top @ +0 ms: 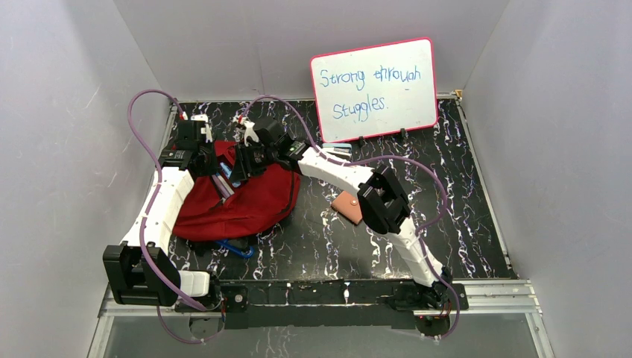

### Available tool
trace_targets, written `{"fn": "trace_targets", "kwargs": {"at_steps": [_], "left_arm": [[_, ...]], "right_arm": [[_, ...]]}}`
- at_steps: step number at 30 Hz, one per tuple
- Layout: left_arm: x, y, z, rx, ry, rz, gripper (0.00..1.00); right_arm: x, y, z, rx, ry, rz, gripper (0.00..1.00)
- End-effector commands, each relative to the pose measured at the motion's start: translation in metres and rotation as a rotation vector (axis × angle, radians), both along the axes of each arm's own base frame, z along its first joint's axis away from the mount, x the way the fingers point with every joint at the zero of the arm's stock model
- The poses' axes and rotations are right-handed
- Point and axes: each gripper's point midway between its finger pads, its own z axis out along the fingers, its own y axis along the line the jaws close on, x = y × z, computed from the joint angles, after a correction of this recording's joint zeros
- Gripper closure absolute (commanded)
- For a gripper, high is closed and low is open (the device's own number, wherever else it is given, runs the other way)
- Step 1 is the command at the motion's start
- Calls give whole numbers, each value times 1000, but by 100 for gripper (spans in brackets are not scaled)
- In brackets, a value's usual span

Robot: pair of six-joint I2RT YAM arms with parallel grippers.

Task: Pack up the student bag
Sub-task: Place the personal item in the student bag, then adjust the student bag at the center of the board.

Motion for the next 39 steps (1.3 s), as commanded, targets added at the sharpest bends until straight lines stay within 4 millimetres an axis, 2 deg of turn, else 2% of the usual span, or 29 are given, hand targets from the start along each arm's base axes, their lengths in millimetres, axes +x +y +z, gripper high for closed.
{"fn": "trace_targets", "kwargs": {"at_steps": [1,7,13,22,26,31,34,39], "left_arm": [[2,-3,17,-21,-52,-8,100],[3,-3,17,-21,-52,-10,100],[2,-2,17,-16,-52,-9,100],[0,-1,17,-11,-52,-7,100],[1,-1,18,-10,-53,-8,100],[0,-1,18,-9,-53,-7,100],[0,-1,17,-9,-51,-5,100],[1,-1,16,-13,-55,-4,100]], "right_arm": [[7,13,21,62,-39,-8,82],[11,22,18,72,-40,-8,78],[17,26,15,70,-56,-21,64],[20,22,29,84,-107,-24,48],[19,18,34,81,-131,-27,47],[26,-9,49,51,-197,-77,47],[32,-37,65,33,-263,-137,46],[37,-89,77,-34,-374,-244,40]]}}
